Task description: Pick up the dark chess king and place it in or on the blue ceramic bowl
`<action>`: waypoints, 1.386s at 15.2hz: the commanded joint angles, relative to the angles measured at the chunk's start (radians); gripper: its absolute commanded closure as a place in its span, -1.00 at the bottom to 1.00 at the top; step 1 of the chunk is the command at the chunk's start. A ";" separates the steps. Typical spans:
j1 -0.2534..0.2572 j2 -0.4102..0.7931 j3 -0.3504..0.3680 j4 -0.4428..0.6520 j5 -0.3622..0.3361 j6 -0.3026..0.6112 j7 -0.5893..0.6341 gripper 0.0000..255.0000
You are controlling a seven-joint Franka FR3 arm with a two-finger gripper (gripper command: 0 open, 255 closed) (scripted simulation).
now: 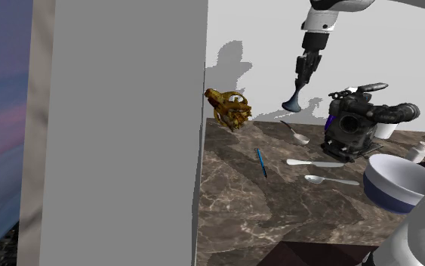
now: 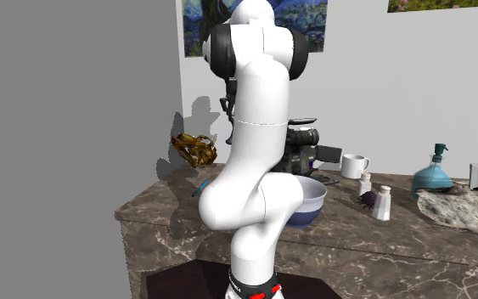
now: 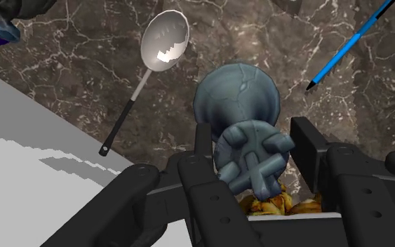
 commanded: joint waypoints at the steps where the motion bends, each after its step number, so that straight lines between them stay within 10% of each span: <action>1: -0.003 -0.038 -0.001 -0.028 -0.010 -0.009 -0.003 1.00; 21: -0.132 -0.701 -0.030 -0.438 -0.199 -0.235 -0.129 1.00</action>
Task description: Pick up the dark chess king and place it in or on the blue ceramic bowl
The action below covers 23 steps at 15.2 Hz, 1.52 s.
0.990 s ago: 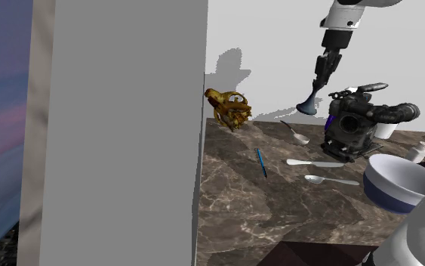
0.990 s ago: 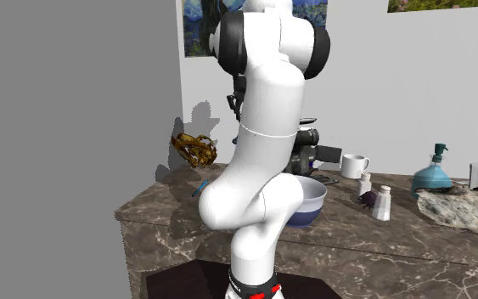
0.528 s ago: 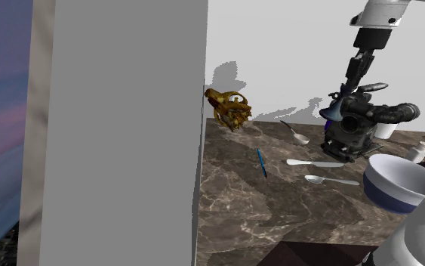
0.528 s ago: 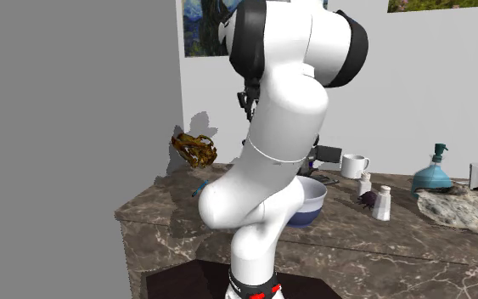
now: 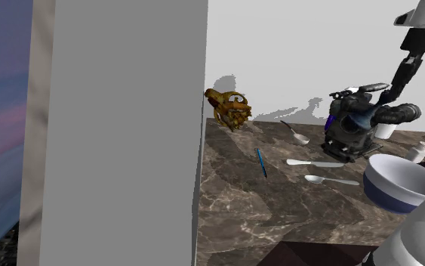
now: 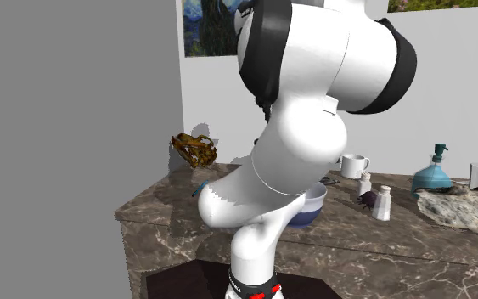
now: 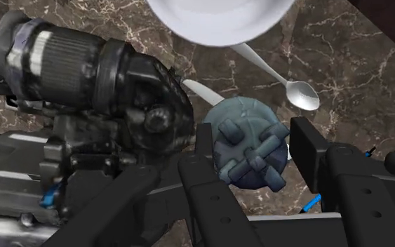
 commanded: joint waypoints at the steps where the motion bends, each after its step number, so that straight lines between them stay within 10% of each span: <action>1: -0.016 -0.057 -0.003 -0.006 -0.018 -0.047 -0.023 1.00; 9: -0.080 -0.252 -0.041 -0.017 -0.112 -0.212 -0.140 1.00; 23: -0.107 -0.375 -0.082 -0.262 -0.154 -0.089 -0.119 1.00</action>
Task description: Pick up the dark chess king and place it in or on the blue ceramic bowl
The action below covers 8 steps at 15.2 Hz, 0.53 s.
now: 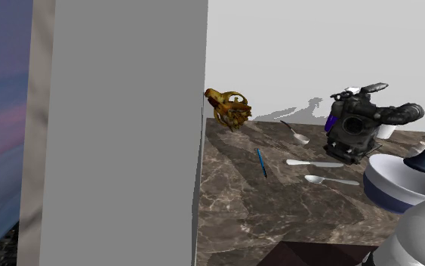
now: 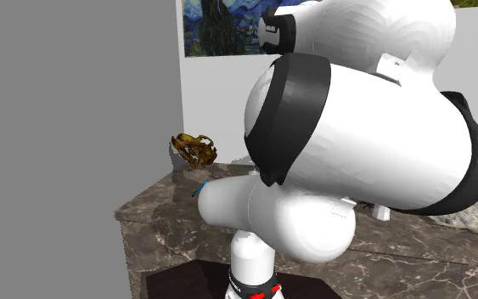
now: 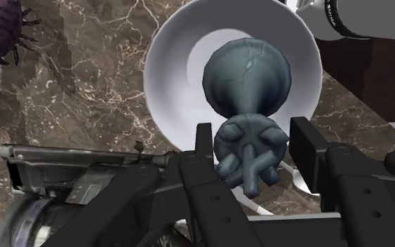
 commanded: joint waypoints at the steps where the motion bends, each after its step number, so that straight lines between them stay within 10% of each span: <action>1: -0.004 -0.015 -0.008 -0.032 -0.008 0.018 0.002 1.00; 8: -0.020 -0.066 -0.036 -0.140 -0.036 0.075 0.010 1.00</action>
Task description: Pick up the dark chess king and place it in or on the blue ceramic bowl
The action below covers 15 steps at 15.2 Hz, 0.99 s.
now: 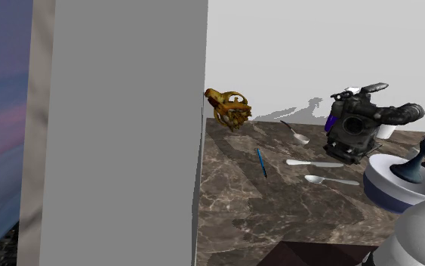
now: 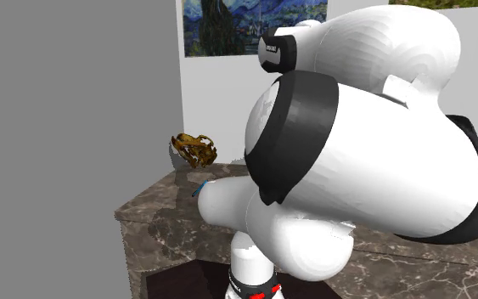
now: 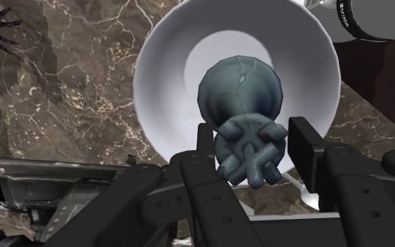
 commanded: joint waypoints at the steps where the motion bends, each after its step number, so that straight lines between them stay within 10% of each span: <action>1: -0.001 -0.004 -0.003 -0.010 -0.003 0.007 0.001 1.00; 7: -0.001 -0.004 -0.003 -0.010 -0.003 0.007 0.001 1.00; 8: -0.001 -0.004 -0.003 -0.010 -0.003 0.007 0.001 -1.00; 15: 0.012 0.035 0.020 0.069 0.020 -0.035 -0.003 -1.00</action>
